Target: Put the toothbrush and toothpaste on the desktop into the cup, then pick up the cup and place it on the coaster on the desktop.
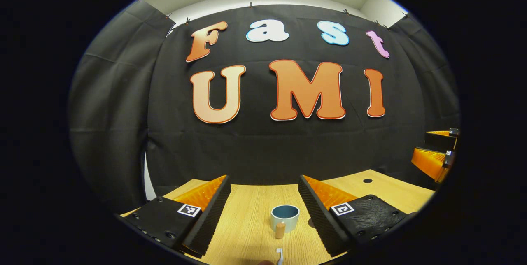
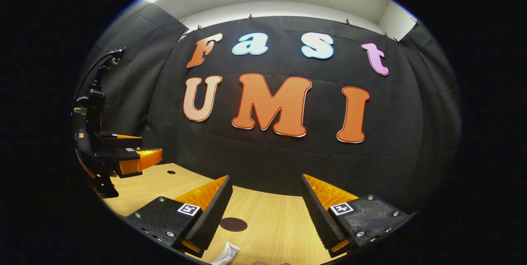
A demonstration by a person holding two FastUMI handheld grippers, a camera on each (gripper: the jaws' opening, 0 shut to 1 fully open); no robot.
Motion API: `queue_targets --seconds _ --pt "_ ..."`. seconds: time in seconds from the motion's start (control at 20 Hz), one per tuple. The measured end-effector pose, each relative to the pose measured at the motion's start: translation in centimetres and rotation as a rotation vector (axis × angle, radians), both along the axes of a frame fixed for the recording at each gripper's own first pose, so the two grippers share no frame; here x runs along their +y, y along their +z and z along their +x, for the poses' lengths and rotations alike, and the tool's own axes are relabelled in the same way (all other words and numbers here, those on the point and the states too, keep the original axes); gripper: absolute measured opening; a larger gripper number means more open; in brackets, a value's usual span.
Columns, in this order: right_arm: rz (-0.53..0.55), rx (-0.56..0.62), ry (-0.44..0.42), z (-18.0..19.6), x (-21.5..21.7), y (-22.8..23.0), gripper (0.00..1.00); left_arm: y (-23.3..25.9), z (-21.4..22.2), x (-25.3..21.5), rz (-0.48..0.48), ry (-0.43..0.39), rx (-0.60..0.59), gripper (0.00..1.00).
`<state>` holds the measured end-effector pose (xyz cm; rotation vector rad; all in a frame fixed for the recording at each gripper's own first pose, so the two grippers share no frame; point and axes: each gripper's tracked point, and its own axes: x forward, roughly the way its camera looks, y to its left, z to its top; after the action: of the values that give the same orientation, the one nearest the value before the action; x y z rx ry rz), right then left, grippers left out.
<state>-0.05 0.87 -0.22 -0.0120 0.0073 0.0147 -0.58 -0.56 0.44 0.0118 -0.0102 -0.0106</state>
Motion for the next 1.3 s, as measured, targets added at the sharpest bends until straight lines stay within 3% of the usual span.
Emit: queue_targets --seconds 0.3,0.6,1.3 --pt "0.01 0.023 0.015 -0.1 0.3 -0.5 0.98 -0.5 0.2 -0.3 0.007 -0.01 0.025 0.99" --pt "-0.003 0.118 0.011 -0.4 0.6 -4.1 0.99 -3.2 0.3 -1.4 0.02 -0.047 0.104 0.99" --pt "0.1 0.413 0.036 -1.3 2.6 -14.1 0.98 -14.8 -0.9 -2.6 0.048 -0.103 0.408 0.99"
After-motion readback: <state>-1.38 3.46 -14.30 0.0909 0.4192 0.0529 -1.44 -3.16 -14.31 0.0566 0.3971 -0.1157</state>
